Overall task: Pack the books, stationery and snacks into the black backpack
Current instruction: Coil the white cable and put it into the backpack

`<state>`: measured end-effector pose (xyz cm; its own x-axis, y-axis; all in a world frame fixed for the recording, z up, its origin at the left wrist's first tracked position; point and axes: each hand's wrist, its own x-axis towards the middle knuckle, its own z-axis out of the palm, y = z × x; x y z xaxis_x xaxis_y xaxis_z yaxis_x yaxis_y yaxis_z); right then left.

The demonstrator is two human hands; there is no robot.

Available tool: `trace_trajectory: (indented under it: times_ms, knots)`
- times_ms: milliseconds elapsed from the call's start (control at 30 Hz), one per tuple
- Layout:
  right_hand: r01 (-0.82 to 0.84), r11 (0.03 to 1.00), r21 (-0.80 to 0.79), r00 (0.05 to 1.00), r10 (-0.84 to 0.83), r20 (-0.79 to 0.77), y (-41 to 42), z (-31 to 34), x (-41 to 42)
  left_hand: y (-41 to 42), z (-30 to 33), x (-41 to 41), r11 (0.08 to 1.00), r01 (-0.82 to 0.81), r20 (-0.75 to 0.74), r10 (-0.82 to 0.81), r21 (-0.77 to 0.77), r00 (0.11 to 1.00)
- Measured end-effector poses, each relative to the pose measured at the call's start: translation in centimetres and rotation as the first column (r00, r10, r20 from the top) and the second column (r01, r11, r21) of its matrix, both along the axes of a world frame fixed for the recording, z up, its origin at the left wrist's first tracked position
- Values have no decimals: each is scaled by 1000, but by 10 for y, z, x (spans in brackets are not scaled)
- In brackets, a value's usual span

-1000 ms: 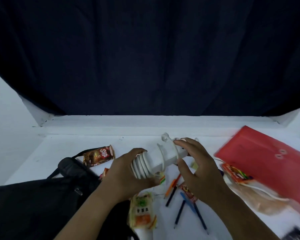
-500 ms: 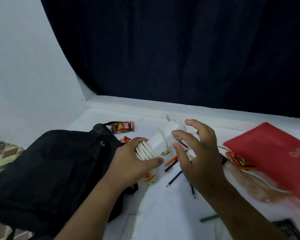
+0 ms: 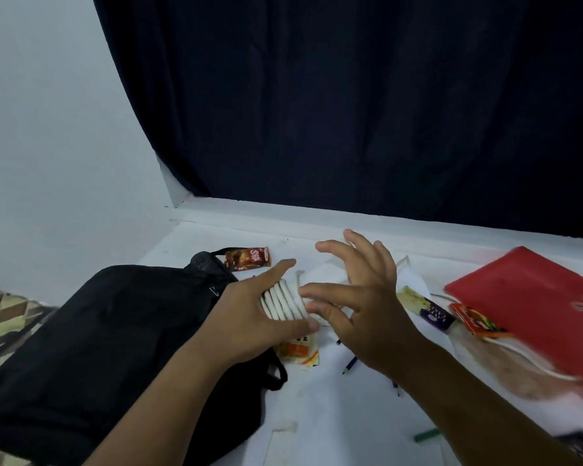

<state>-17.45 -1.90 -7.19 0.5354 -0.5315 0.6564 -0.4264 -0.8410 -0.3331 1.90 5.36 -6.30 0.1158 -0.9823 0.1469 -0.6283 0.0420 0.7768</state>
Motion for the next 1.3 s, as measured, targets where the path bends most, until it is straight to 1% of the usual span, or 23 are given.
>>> trace_trajectory:
  times_ms: [67,167,300,400,467,500,567,600,633,667,700,733,767,800,867,933,1000,1100,1167,1233,1300]
  knots:
    - [5,1000,11,999,-4,-49,1,-2,6,-2,0,4,997,61,4,-61,-41,998]
    - [-1,999,40,995,6,-101,1,-5,9,-5,-1,11,991,107,-29,-110,-85,994]
    - [12,996,90,979,7,-205,1,-6,11,-12,-8,24,989,144,-83,-147,-43,986]
    - [4,994,110,975,21,-221,-4,0,11,-17,-10,31,986,160,-139,-163,-36,977]
    - [-49,993,111,986,65,-153,-6,8,7,-20,-10,33,985,169,-159,-170,-24,973]
    - [-62,985,163,994,76,-79,-9,13,4,-21,-9,34,987,162,-192,-161,-10,968]
    - [-54,936,347,997,33,68,-14,23,-2,-22,-5,34,982,189,-317,-175,15,932]
    - [-76,888,454,991,15,135,-17,27,-4,-22,-3,35,973,229,-387,-205,17,899]
    - [-147,817,558,976,27,217,-21,29,-5,-22,-1,34,961,275,-452,-239,14,859]
    - [-254,729,636,948,59,312,-27,29,-5,-22,1,33,949,314,-510,-266,8,818]
    - [-339,651,679,920,77,385,-32,28,-4,-22,3,31,940,341,-563,-279,6,778]
    - [-373,613,696,907,82,413,-35,26,-2,-23,4,29,936,352,-612,-273,10,743]
    - [-365,611,702,912,83,401,-36,26,2,-25,5,28,936,350,-654,-256,15,712]
    - [-325,637,699,930,80,359,-37,25,6,-27,5,27,939,343,-695,-236,17,680]
    - [-199,737,646,974,74,216,-37,20,15,-30,4,27,945,326,-771,-192,21,607]
    - [-97,795,599,992,32,118,-36,13,20,-32,4,27,962,273,-804,-154,11,575]
    - [-78,796,601,990,-9,141,-33,7,23,-32,3,27,980,196,-803,-109,10,586]
    - [-119,754,646,963,-71,261,-23,3,32,-31,-3,26,993,116,-796,-56,18,603]
    - [-119,723,681,938,-144,317,-19,2,40,-30,-5,25,993,120,-759,-63,20,648]
    - [-103,677,729,920,-213,329,-21,3,44,-28,-6,24,989,146,-697,-82,34,712]
    - [-103,656,748,924,-216,317,-23,4,45,-27,-6,25,987,153,-680,-81,46,729]
